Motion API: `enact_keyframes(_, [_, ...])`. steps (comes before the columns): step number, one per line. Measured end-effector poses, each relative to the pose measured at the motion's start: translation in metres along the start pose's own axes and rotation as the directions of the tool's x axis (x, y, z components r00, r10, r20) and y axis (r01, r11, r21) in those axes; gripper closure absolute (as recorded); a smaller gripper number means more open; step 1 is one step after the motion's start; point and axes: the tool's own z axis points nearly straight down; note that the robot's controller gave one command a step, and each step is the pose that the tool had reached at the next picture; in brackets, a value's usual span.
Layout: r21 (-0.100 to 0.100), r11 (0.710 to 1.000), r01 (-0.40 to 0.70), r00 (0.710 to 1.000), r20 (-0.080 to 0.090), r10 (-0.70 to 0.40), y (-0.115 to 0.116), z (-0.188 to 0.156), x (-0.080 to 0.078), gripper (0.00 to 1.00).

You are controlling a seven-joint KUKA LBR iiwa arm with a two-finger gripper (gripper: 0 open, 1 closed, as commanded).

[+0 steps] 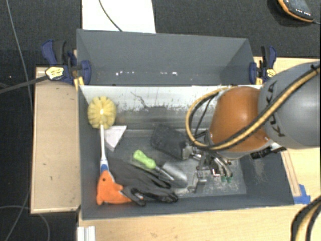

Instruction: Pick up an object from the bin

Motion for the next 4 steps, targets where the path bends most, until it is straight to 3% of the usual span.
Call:
enact_keyframes(1, [-0.004, 0.987, -0.162, 0.987, 0.007, 0.162, 0.064, 0.063, -0.099, 0.00])
enact_keyframes(2, [-0.001, 0.991, -0.134, 0.991, 0.004, 0.134, 0.060, 0.026, -0.101, 0.00])
enact_keyframes(3, [-0.005, 0.987, -0.161, 0.987, 0.010, 0.161, 0.064, 0.062, -0.100, 0.00])
enact_keyframes(4, [-0.003, 0.928, -0.373, 0.928, 0.002, 0.373, 0.042, 0.068, -0.108, 0.00])
